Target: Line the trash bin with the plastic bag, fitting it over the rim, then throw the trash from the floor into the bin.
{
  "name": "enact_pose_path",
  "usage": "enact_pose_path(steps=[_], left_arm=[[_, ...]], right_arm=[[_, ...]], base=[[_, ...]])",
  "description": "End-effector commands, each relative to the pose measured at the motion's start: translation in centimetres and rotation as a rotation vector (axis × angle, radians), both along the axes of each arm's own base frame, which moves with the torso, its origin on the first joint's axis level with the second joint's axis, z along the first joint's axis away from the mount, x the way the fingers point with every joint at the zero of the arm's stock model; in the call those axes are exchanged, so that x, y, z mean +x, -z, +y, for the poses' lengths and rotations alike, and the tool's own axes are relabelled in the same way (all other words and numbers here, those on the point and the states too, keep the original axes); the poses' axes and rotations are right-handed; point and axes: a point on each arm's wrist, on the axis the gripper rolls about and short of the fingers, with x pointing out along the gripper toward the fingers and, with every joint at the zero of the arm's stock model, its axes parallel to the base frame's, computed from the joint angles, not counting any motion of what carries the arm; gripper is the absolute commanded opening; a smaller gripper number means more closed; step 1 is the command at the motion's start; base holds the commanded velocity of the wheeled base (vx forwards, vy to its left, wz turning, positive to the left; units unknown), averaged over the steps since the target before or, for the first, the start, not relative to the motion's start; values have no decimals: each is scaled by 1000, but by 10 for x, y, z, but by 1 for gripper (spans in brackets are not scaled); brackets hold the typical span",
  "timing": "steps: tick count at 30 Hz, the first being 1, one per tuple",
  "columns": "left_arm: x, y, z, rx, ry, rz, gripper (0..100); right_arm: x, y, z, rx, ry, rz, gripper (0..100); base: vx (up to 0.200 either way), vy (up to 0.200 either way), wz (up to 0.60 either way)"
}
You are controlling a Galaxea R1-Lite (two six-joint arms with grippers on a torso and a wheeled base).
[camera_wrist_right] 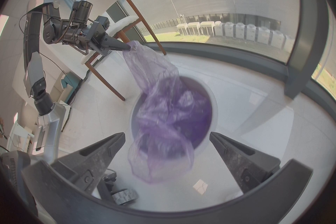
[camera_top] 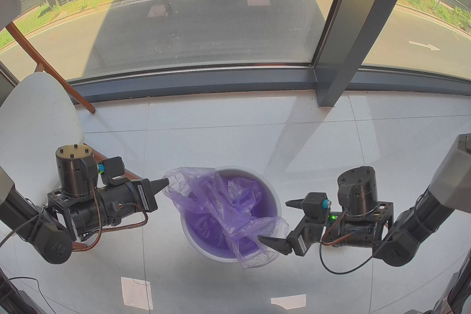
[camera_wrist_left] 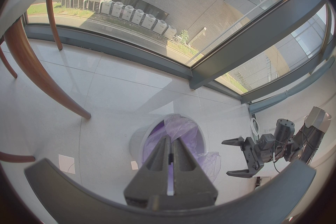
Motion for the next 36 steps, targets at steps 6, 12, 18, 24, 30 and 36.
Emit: enact_pose_path(steps=[6,12,18,24,30,36], left_arm=[[1,1,0,4,-12,1,0],[2,1,-1,3,-11,-1,0],[3,0,-1,2,-12,-5,0],[3,1,-1,4,-12,-3,0],[3,1,-1,4,-10,-3,0],[2,2,-1,7,-11,0,0]], right_arm=[[25,17,19,-15,-73,-36,100],[38,33,2,5,-439,-164,100],[57,29,-1,10,-459,-236,100],[62,44,0,-10,-468,-221,100],[63,52,11,-9,-492,-215,100],[61,66,18,-17,-511,-184,100]], base=[[0,0,0],[0,0,0],[0,0,0],[0,0,0],[0,0,0],[0,0,0]])
